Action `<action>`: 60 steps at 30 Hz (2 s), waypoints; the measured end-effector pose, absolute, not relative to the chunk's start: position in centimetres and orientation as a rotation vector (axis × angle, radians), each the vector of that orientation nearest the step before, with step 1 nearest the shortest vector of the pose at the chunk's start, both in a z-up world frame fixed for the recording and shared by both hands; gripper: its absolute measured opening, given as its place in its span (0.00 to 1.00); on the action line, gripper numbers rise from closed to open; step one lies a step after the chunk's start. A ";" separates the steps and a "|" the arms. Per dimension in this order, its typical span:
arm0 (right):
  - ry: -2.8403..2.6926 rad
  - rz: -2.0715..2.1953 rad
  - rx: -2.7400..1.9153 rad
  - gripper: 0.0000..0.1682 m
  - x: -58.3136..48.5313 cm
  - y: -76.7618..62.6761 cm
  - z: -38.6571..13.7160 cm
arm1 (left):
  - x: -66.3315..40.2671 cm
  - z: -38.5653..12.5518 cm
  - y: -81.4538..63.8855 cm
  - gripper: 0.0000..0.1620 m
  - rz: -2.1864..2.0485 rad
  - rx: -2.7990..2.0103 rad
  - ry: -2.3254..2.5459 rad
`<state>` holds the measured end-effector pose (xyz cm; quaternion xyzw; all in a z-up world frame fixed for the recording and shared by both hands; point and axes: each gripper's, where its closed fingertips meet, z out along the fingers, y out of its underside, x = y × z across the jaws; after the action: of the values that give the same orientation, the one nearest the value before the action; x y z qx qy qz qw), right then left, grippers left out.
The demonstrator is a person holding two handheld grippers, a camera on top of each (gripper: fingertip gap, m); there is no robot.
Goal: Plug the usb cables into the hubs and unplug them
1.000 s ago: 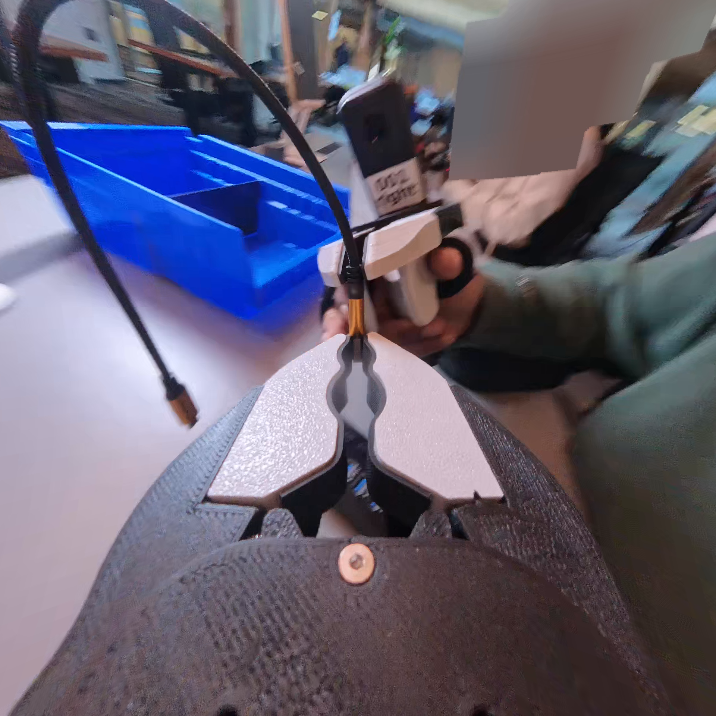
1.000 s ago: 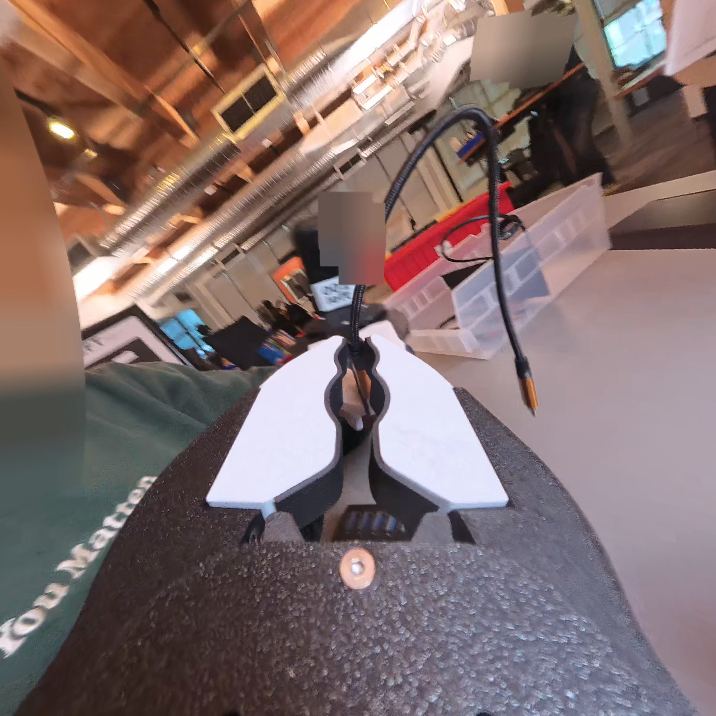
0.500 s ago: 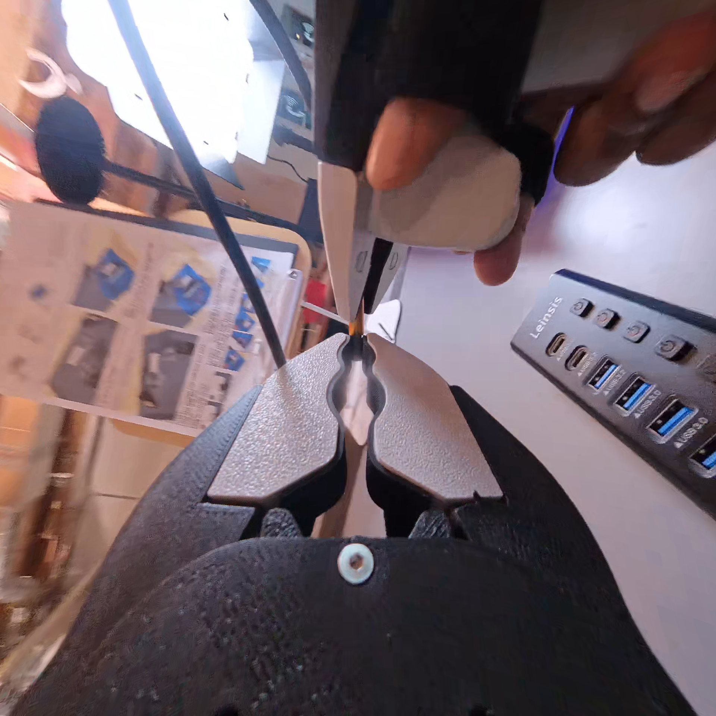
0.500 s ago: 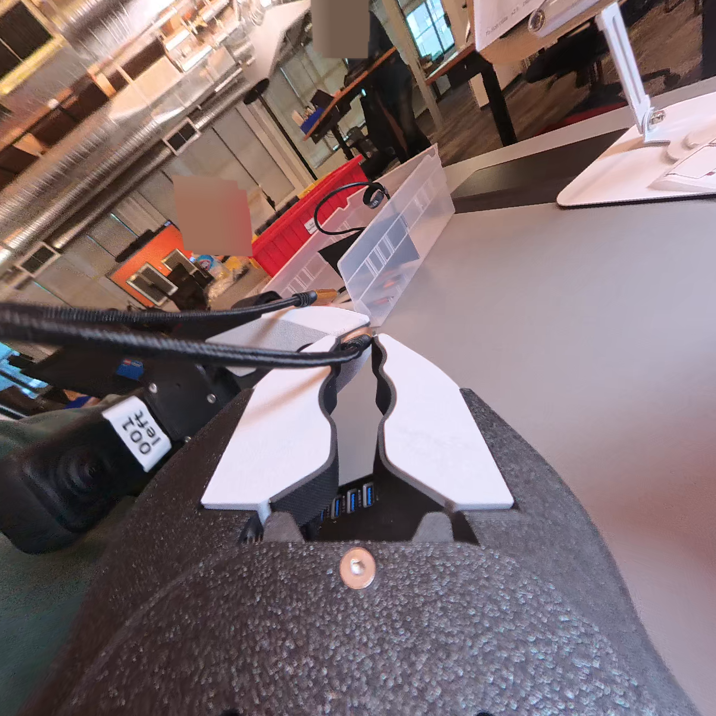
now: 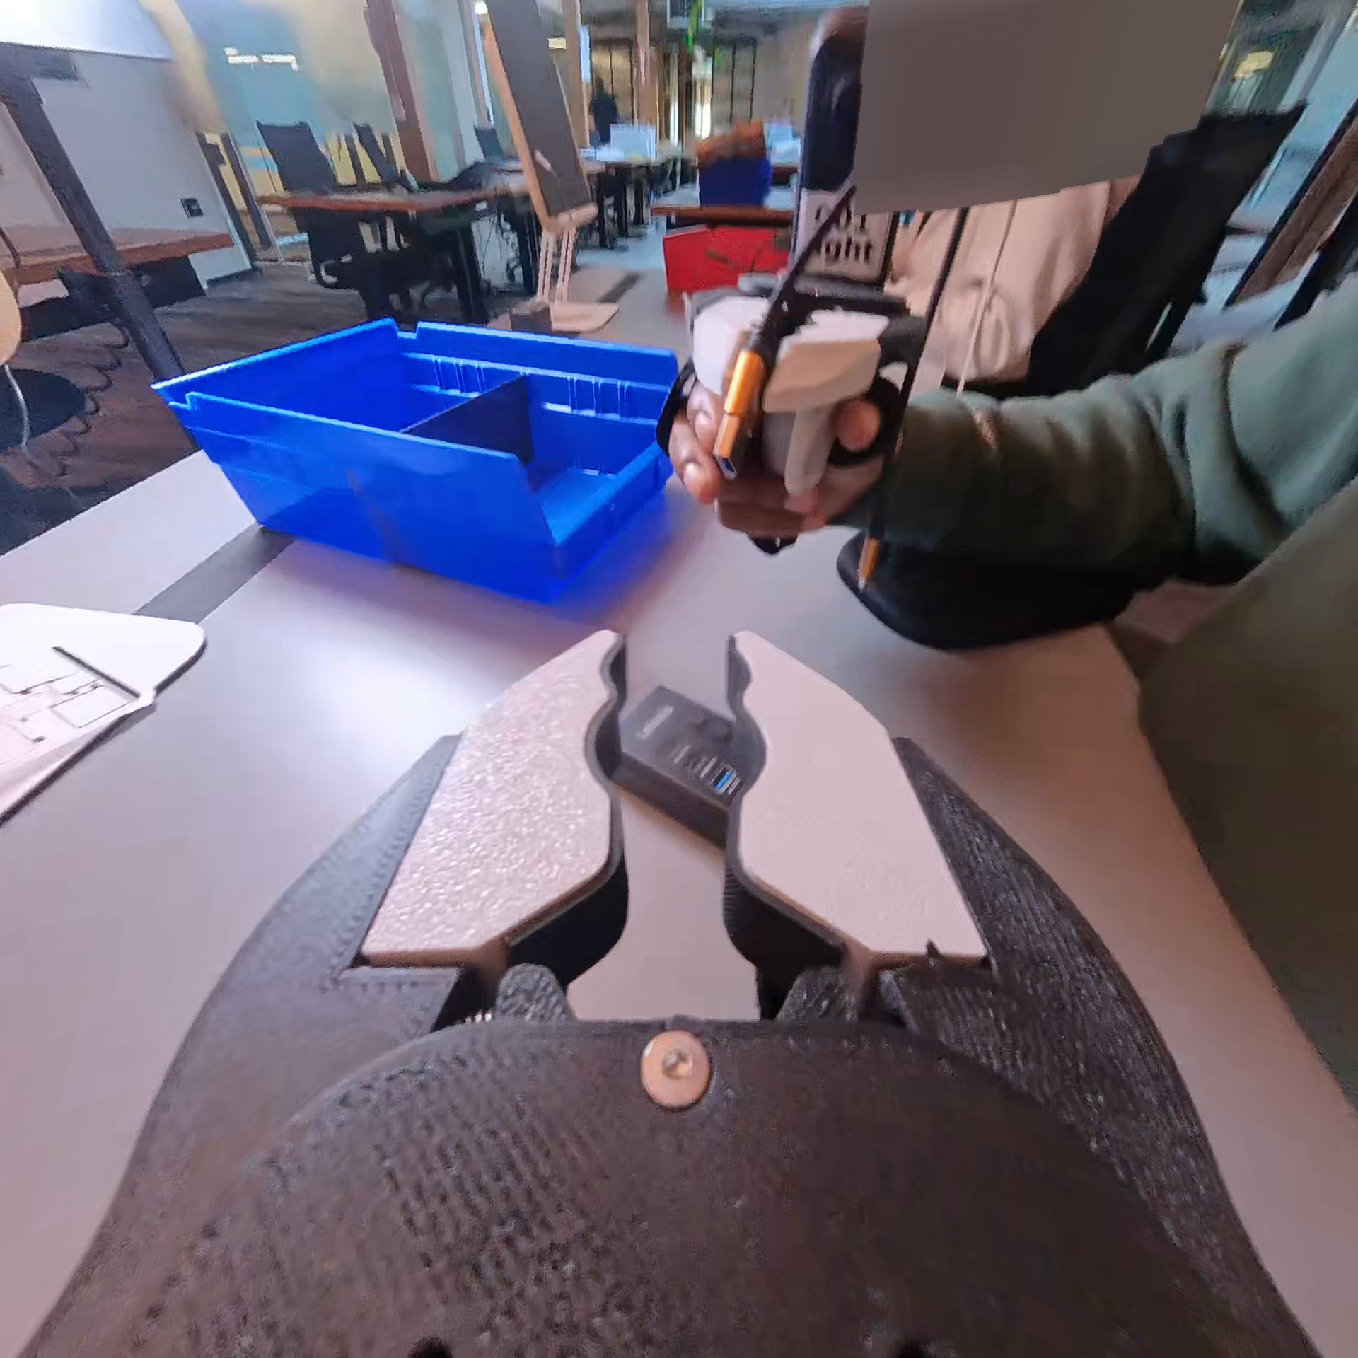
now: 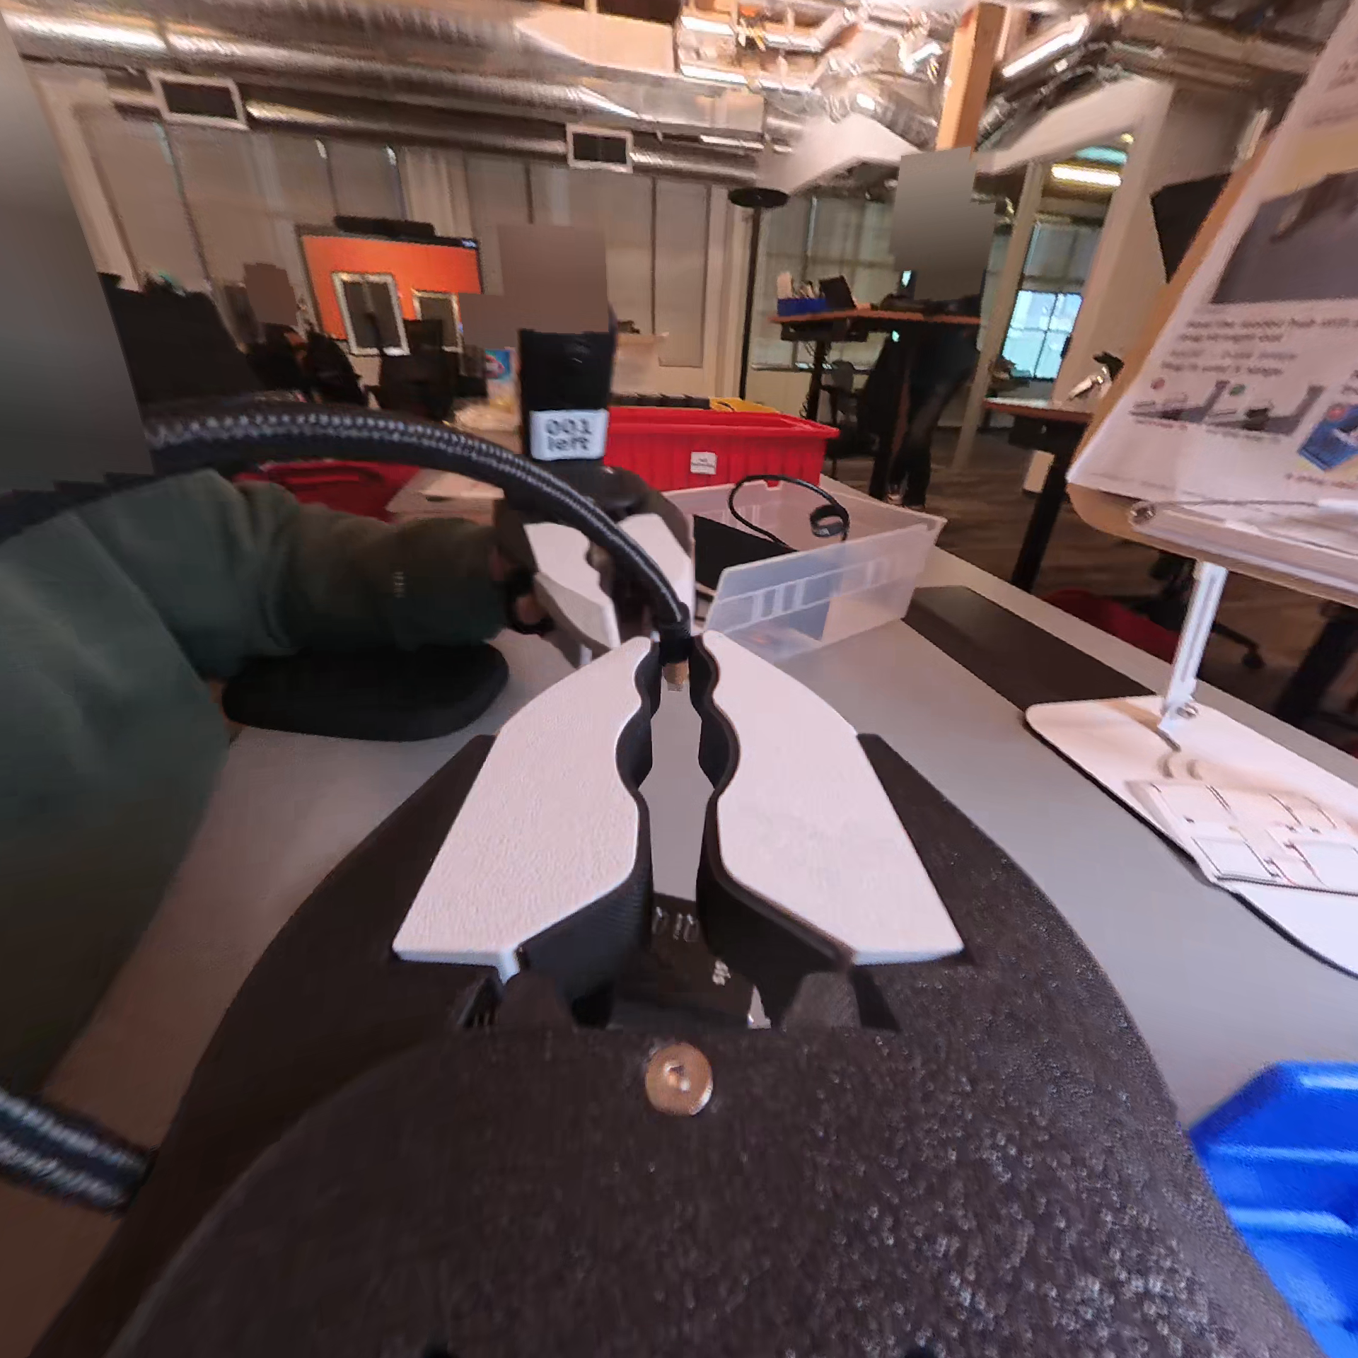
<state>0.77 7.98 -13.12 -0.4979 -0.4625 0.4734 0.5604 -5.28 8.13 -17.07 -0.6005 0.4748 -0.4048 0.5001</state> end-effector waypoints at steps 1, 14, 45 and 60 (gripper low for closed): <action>-1.102 1.124 -1.139 0.05 0.4 7.4 -13.0 | -4.7 -16.9 7.7 0.20 -1.003 -1.432 1.148; -1.382 0.963 -1.173 0.01 -1.2 5.8 -17.3 | -3.1 -16.8 4.8 0.03 -0.640 -1.320 1.399; -1.795 0.449 -1.847 0.05 6.5 9.2 -28.4 | -4.1 -24.2 7.4 0.16 -0.559 -1.641 1.575; -1.731 0.403 -1.936 0.19 7.9 10.2 -28.8 | -4.6 -26.0 7.6 0.20 -0.700 -1.757 1.536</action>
<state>7.89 10.19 -28.76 -0.7125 -0.6370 0.1485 0.2539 -4.64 7.59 -26.02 -0.6769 0.5916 -0.2695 0.3453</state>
